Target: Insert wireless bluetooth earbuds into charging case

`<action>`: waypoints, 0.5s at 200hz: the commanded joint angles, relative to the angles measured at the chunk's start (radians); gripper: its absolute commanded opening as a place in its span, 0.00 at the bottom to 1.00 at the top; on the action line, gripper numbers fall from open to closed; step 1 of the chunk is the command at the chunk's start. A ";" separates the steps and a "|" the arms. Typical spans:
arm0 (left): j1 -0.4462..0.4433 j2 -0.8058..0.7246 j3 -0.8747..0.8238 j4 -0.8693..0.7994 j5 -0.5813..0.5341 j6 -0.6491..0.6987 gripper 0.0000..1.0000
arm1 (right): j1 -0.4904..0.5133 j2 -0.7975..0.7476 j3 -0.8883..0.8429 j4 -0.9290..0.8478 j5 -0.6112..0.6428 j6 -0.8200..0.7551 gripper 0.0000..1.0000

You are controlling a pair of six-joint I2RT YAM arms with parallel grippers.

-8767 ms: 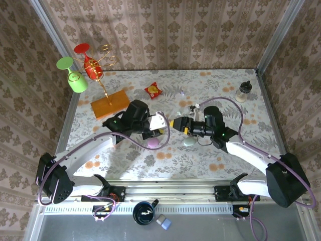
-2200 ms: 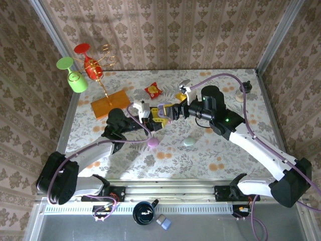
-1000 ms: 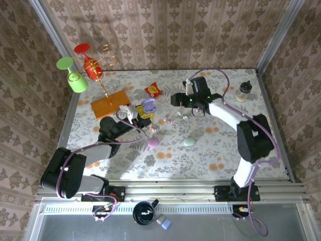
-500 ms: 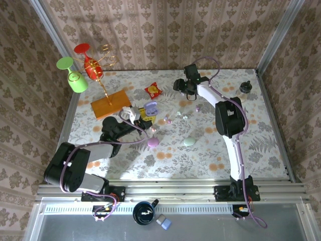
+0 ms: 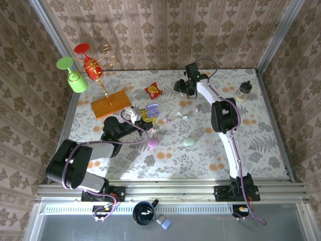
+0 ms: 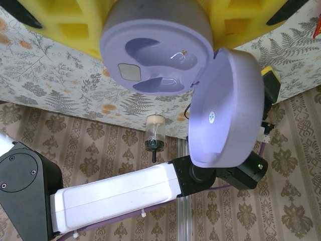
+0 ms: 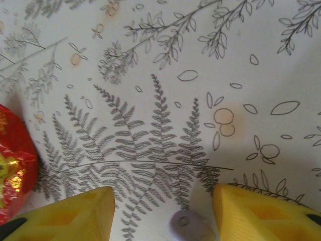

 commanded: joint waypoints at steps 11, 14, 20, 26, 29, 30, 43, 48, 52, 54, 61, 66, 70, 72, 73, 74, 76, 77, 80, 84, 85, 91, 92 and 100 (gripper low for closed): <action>0.004 0.008 0.015 0.045 0.026 0.021 0.27 | -0.008 0.023 0.024 -0.096 -0.091 -0.039 0.51; 0.004 0.009 0.014 0.045 0.025 0.021 0.27 | -0.007 0.022 0.025 -0.100 -0.091 -0.041 0.51; 0.003 0.010 0.013 0.045 0.026 0.024 0.27 | -0.007 0.021 0.023 -0.109 -0.093 -0.044 0.51; 0.005 0.010 0.012 0.045 0.024 0.025 0.27 | -0.007 0.017 0.019 -0.114 -0.096 -0.047 0.49; 0.003 0.010 0.011 0.046 0.023 0.026 0.27 | -0.008 0.015 0.017 -0.115 -0.100 -0.049 0.47; 0.004 0.011 0.011 0.046 0.024 0.027 0.27 | -0.008 0.014 0.015 -0.115 -0.101 -0.049 0.47; 0.004 0.014 0.009 0.045 0.026 0.029 0.27 | -0.008 0.000 -0.007 -0.110 -0.115 -0.054 0.43; 0.005 0.015 0.008 0.045 0.026 0.029 0.28 | -0.007 -0.005 -0.014 -0.109 -0.115 -0.055 0.42; 0.005 0.017 0.008 0.045 0.026 0.029 0.27 | -0.007 -0.009 -0.021 -0.106 -0.114 -0.056 0.42; 0.003 0.017 0.008 0.045 0.027 0.029 0.28 | -0.008 -0.011 -0.023 -0.107 -0.114 -0.057 0.41; 0.005 0.018 0.007 0.045 0.027 0.030 0.28 | -0.007 -0.015 -0.033 -0.106 -0.111 -0.059 0.39; 0.005 0.018 0.006 0.045 0.028 0.029 0.28 | -0.008 -0.022 -0.038 -0.105 -0.108 -0.061 0.36; 0.004 0.019 0.006 0.045 0.028 0.030 0.28 | -0.008 -0.024 -0.043 -0.105 -0.106 -0.061 0.34; 0.004 0.019 0.007 0.045 0.028 0.030 0.28 | -0.008 -0.025 -0.044 -0.104 -0.105 -0.061 0.33; 0.004 0.019 0.007 0.045 0.028 0.030 0.28 | -0.008 -0.026 -0.044 -0.103 -0.105 -0.061 0.33; 0.005 0.019 0.007 0.045 0.028 0.030 0.28 | -0.008 -0.027 -0.047 -0.104 -0.102 -0.062 0.33; 0.004 0.020 0.008 0.045 0.028 0.030 0.28 | -0.007 -0.028 -0.048 -0.103 -0.102 -0.062 0.32; 0.004 0.020 0.008 0.045 0.029 0.030 0.28 | -0.008 -0.028 -0.049 -0.104 -0.101 -0.063 0.32; 0.004 0.021 0.007 0.045 0.029 0.030 0.28 | -0.008 -0.029 -0.053 -0.102 -0.100 -0.064 0.32; 0.005 0.020 0.008 0.045 0.031 0.031 0.28 | -0.008 -0.030 -0.054 -0.103 -0.099 -0.065 0.32; 0.005 0.021 0.008 0.045 0.030 0.031 0.28 | -0.008 -0.031 -0.055 -0.103 -0.098 -0.066 0.32; 0.005 0.022 0.008 0.045 0.030 0.032 0.28 | -0.008 -0.030 -0.056 -0.103 -0.094 -0.068 0.31; 0.004 0.022 0.008 0.045 0.030 0.031 0.28 | -0.007 -0.030 -0.058 -0.105 -0.093 -0.069 0.31; 0.004 0.024 0.008 0.045 0.030 0.031 0.28 | -0.008 -0.030 -0.059 -0.113 -0.085 -0.070 0.29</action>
